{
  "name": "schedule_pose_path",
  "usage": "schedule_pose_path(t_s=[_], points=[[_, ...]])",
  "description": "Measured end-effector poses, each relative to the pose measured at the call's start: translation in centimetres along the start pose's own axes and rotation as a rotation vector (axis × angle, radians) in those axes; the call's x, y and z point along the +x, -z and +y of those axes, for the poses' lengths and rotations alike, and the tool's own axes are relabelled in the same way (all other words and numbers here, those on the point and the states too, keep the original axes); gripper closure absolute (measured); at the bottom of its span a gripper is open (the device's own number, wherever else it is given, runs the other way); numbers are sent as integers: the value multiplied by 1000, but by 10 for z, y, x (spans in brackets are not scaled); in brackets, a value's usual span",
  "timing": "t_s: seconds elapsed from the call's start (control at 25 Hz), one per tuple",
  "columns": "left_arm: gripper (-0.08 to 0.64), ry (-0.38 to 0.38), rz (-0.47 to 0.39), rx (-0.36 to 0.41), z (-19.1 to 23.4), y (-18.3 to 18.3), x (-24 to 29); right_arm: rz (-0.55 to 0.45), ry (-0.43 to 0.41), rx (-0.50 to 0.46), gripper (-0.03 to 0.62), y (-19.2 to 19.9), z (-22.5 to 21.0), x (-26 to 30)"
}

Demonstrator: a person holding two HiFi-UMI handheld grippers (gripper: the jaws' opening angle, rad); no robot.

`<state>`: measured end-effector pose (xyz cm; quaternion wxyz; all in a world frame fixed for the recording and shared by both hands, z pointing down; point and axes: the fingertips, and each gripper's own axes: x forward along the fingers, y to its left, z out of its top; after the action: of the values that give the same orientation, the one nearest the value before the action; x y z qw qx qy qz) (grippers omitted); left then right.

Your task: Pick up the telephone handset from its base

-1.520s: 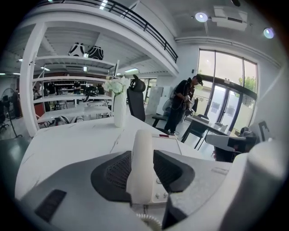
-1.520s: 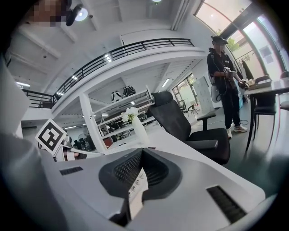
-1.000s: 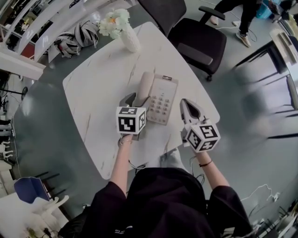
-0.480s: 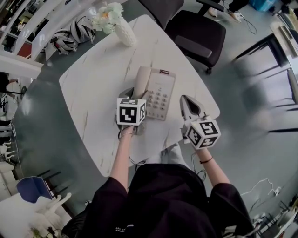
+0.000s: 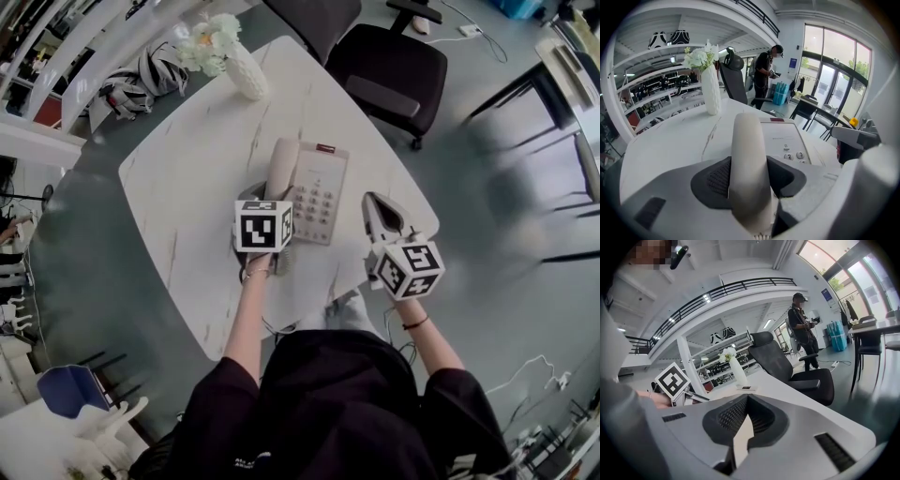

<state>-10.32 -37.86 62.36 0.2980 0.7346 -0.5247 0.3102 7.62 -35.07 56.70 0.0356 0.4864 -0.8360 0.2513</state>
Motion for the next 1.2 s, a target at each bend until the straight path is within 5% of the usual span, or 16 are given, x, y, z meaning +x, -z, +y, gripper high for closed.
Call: schedule_pose_path(t_s=[1.2], points=[[351,82,-399,-122,-16,-26,-122,-93,-59,-78,601,-52,36,-23]])
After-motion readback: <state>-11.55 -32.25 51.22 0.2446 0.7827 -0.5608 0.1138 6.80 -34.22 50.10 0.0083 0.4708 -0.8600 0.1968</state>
